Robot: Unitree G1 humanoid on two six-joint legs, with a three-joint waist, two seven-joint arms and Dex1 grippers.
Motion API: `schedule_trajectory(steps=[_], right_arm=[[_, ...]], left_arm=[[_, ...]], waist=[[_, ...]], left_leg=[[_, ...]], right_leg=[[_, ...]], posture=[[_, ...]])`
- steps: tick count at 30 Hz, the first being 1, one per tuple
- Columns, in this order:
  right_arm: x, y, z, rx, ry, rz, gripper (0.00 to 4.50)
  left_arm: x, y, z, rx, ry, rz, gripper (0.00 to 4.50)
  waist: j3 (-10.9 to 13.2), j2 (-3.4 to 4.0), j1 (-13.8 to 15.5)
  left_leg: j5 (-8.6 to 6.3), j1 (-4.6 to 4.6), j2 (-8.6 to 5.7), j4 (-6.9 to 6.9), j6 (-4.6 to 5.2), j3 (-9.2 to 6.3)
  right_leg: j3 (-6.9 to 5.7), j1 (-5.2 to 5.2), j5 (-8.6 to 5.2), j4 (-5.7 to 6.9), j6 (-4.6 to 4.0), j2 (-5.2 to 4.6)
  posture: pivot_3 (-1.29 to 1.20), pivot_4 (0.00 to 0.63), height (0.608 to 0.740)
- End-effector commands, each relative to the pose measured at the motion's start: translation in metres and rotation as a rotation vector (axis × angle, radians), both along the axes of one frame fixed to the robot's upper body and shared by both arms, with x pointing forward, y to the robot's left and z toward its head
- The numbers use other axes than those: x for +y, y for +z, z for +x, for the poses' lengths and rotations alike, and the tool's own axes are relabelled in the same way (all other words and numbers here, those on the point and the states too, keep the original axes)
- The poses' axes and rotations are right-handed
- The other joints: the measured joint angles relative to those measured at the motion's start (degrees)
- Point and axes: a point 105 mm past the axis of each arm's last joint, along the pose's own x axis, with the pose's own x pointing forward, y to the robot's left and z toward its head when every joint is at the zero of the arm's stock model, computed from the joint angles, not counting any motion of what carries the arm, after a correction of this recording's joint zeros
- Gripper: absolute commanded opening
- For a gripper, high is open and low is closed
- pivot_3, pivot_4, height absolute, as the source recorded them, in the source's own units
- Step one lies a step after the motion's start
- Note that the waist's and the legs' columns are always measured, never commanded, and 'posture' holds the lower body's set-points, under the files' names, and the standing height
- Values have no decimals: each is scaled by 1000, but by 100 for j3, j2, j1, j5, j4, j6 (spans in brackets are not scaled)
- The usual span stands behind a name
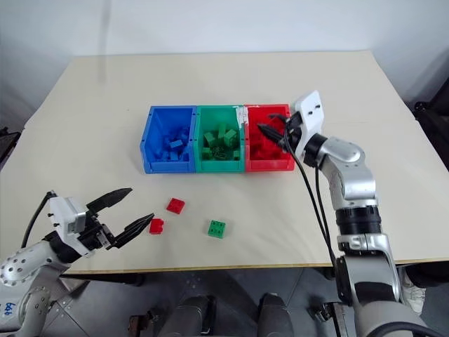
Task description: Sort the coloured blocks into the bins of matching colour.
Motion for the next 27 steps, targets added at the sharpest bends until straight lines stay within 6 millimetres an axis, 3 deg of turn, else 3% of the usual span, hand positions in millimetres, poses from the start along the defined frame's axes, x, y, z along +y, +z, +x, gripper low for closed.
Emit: schedule_trajectory(steps=[1, 8, 11, 17, 22, 27], right_arm=[[-6, 11, 20, -28, -79, 19, 2258], [-1, 15, 15, -61, 25, 7, 4466], [-6, 16, -2, -88, 114, 8, 4466], [-36, -1, -71, -117, 369, -62, 4466], [-70, -54, -138, 79, 546, -295, 4466], [-91, -70, -160, 128, 516, -326, 4466]], left_arm=[[-3, 6, -5, -30, 0, -11, 4500], [-3, 5, -4, -27, -12, 0, 4500], [-2, 5, -2, -24, -22, 7, 4500], [1, 6, 5, -17, -62, 40, 4500], [20, -1, 11, 22, -77, 117, 4500], [47, -3, 13, 49, -86, 194, 4500]], waist=[[0, 0, -19], [0, 0, -84], [0, 0, -105], [0, 0, -42], [0, 1, 24], [0, 0, -13]], left_leg=[[0, -1, -7, 0, 0, 5], [0, -21, -5, -1, 0, 5], [0, -32, -3, 2, 0, 0], [-1, -49, -2, 7, 2, -12], [-1, -49, -7, 10, 3, -6], [-2, -36, -3, 18, 5, 15]], right_leg=[[2, -1, 0, -1, 0, 0], [1, -21, 0, 2, 0, 0], [-5, -28, 0, 3, 0, 1], [-13, -30, 1, -4, 1, -3], [-13, -29, 1, -4, 1, 0], [-6, -26, 1, -5, 1, 1]], posture=[[0, 150, 740], [0, 150, 740], [0, 150, 740], [0, 150, 740], [0, 150, 740], [0, 150, 740]])
